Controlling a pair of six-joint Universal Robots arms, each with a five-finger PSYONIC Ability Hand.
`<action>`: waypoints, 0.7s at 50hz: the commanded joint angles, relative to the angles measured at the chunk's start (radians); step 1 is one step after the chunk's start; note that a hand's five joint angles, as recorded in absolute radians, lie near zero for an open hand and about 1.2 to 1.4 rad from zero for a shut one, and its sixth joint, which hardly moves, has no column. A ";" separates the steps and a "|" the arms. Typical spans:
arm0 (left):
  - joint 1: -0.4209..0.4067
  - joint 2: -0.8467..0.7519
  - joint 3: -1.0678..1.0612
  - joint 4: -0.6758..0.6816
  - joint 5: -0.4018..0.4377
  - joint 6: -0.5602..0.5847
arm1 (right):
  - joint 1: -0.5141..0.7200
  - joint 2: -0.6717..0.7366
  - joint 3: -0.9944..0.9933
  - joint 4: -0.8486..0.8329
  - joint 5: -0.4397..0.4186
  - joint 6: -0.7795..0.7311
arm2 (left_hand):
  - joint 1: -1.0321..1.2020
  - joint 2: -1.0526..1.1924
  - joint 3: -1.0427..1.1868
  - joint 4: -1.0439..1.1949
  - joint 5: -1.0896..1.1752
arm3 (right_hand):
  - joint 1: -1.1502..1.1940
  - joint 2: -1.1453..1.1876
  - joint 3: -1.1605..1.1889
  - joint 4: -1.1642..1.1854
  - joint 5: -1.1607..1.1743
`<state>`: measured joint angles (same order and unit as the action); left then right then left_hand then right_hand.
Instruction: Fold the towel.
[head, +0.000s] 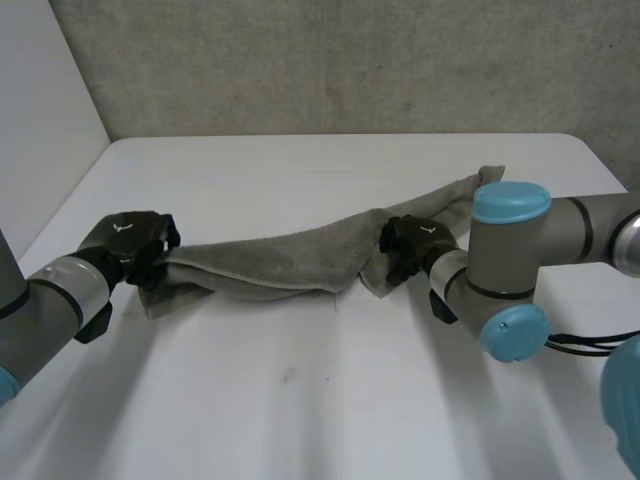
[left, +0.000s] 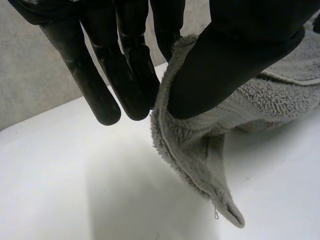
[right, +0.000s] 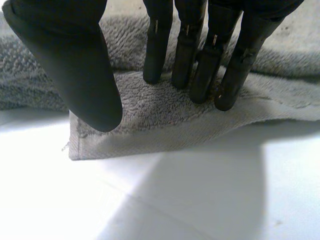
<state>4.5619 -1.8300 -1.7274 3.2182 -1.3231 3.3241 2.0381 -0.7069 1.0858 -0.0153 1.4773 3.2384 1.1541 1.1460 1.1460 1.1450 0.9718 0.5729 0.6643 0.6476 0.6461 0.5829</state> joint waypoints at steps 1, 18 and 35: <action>-0.009 0.005 -0.004 0.000 0.001 -0.001 | 0.022 0.104 -0.118 0.030 0.005 0.027 | 0.146 0.154 0.154 0.155 0.153 | 0.097 0.005 0.022 0.023 -0.088; -0.008 0.002 -0.005 0.003 0.001 -0.001 | 0.056 0.165 -0.204 0.047 0.012 0.081 | 0.146 0.154 0.154 0.155 0.153 | 0.073 -0.019 -0.002 0.000 -0.112; -0.008 0.000 -0.006 0.003 0.002 0.000 | 0.062 0.181 -0.236 0.047 0.014 0.081 | 0.146 0.154 0.154 0.155 0.153 | 0.823 0.732 0.749 0.750 0.639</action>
<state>4.5544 -1.8298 -1.7334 3.2214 -1.3218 3.3236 2.0999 -0.5258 0.8618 0.0319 1.4896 3.3198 1.1462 1.1386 1.1387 1.1380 0.9652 0.7379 0.9628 0.9343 0.9410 0.8929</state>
